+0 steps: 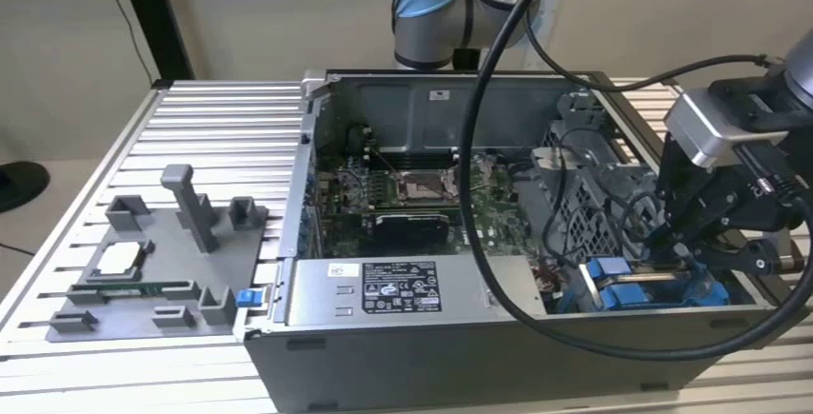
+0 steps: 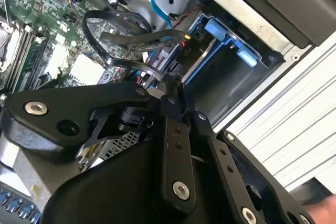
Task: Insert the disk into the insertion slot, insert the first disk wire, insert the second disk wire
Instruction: 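Insert the second disk wire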
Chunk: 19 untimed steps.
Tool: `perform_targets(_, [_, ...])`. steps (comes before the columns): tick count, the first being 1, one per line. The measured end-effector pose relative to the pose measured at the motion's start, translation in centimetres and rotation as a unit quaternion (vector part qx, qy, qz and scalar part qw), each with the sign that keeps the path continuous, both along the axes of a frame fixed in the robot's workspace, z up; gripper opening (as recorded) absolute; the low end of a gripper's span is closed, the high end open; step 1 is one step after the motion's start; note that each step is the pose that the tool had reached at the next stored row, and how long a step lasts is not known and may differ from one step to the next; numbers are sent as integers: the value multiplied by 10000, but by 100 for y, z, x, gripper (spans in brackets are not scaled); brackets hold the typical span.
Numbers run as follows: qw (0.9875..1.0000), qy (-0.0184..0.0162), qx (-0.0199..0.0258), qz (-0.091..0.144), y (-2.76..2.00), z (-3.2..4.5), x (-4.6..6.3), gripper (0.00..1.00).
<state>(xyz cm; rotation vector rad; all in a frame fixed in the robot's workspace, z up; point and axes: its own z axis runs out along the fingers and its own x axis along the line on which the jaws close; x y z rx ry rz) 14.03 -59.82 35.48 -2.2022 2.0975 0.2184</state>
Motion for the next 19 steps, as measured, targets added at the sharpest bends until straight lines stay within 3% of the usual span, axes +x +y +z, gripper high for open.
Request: perform_targets(19, [10000, -7, 0, -99, 28, -19, 11, 0])
